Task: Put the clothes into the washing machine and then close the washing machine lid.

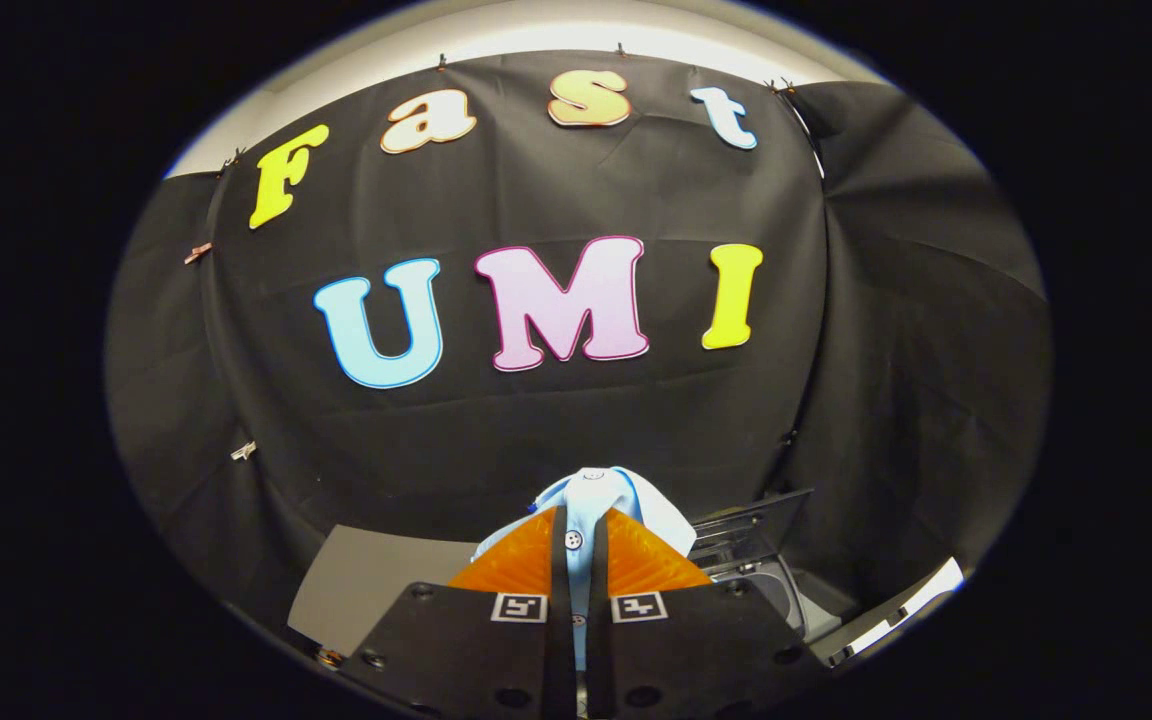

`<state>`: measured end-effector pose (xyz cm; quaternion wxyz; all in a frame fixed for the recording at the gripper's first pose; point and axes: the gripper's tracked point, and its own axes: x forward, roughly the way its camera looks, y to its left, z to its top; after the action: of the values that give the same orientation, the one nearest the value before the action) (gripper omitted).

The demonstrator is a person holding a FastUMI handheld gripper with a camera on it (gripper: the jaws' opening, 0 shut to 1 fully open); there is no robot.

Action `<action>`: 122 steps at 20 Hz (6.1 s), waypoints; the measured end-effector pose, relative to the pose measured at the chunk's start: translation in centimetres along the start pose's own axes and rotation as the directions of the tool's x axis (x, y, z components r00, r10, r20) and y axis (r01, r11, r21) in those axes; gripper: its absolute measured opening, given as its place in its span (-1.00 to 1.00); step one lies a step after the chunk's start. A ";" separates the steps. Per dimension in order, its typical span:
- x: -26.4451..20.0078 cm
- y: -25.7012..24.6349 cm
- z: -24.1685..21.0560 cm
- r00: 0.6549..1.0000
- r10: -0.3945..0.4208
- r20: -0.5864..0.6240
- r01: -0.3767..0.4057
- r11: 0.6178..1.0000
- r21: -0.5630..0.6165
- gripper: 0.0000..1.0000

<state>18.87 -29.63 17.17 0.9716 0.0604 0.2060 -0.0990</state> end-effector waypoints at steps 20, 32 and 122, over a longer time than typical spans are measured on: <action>10.5 -16.7 -13.0 0.966 -0.201 -0.160 0.183 0.976 -0.120 -0.82; 16.7 -20.4 -34.7 0.903 -0.134 -0.408 0.082 0.986 -0.143 -0.82; 23.7 -17.5 -16.0 0.965 -0.082 -0.250 0.056 0.993 -0.108 1.00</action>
<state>30.13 -48.07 -8.45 0.9351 0.0164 0.3354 -0.1137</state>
